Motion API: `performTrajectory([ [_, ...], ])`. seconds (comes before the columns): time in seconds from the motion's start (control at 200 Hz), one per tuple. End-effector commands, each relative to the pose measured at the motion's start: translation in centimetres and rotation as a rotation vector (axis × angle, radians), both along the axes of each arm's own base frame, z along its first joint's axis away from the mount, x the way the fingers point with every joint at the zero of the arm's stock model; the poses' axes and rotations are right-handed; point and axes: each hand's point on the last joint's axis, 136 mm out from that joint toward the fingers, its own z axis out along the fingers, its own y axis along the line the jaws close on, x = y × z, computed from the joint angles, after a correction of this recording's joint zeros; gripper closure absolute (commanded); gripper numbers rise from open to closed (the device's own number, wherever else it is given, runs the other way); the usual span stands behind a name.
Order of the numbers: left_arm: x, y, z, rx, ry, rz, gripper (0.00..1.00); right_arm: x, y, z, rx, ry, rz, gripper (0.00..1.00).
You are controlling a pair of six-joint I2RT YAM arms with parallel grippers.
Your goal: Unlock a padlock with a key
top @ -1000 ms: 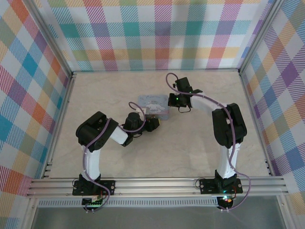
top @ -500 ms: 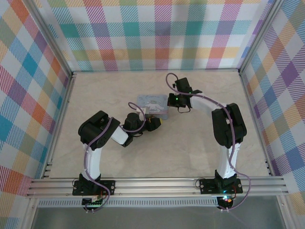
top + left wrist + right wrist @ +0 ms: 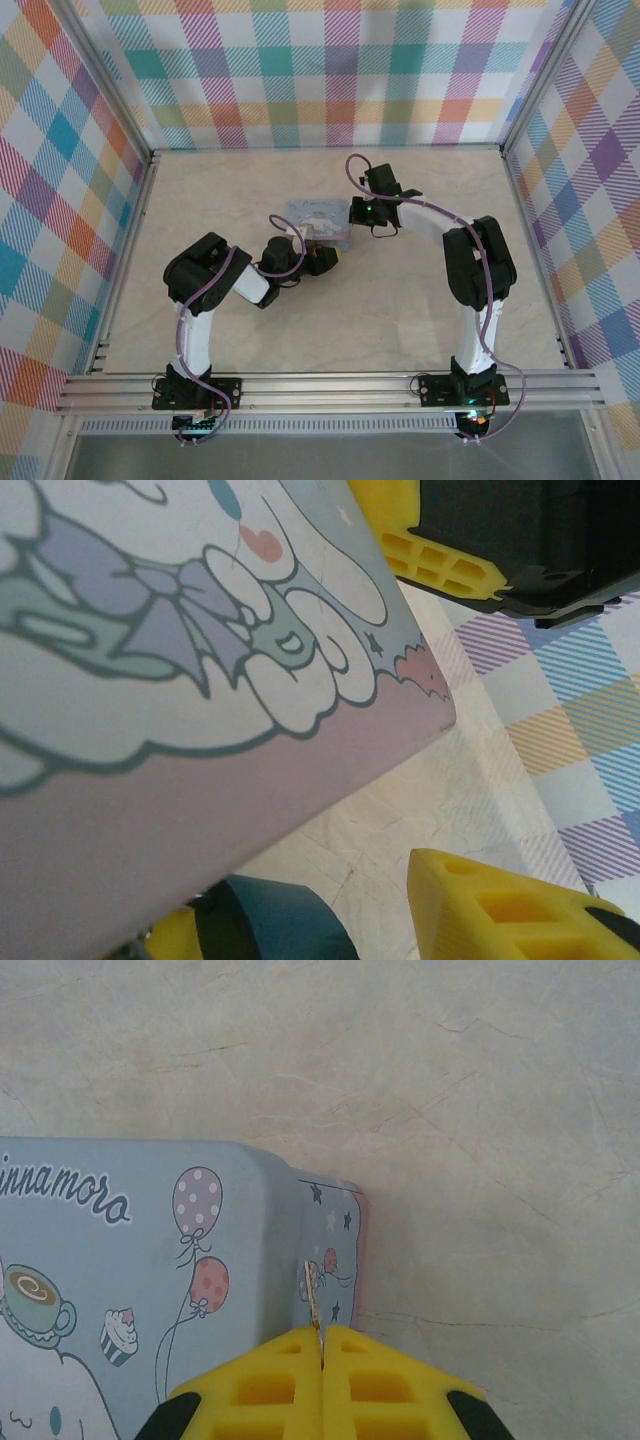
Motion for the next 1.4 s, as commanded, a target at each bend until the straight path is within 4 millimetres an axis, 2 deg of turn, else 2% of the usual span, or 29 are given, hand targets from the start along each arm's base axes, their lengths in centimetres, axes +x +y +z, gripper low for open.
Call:
performTrajectory([
  [0.0, -2.2, 2.8, -6.4, 0.144, 0.215, 0.039, 0.48, -3.7, 1.6, -2.6, 0.0, 0.125, 0.08, 1.0],
  [0.215, -2.6, 4.1, -7.7, 0.189, 0.297, 0.05, 0.47, -3.6, 1.6, -2.6, -0.008, 0.123, 0.082, 1.0],
  [0.365, -2.9, 4.8, -7.8, 0.18, 0.328, 0.057, 0.44, -3.4, 1.7, -2.7, -0.013, 0.121, 0.087, 1.0],
  [0.755, -3.3, 7.1, -7.9, 0.179, 0.346, 0.08, 0.43, -1.1, 2.7, -1.3, 0.005, 0.082, 0.079, 1.0],
  [1.03, -2.7, 8.2, -7.7, 0.17, 0.345, 0.104, 0.47, -1.2, 3.2, -0.9, 0.014, 0.083, 0.089, 1.0],
  [1.285, -3.2, 9.6, -8.3, 0.19, 0.367, 0.135, 0.49, -1.3, 3.2, -1.0, 0.013, 0.085, 0.095, 1.0],
  [1.395, -3.2, 9.7, -8.3, 0.187, 0.366, 0.131, 0.54, -1.3, 3.2, -0.9, 0.014, 0.083, 0.097, 1.0],
])
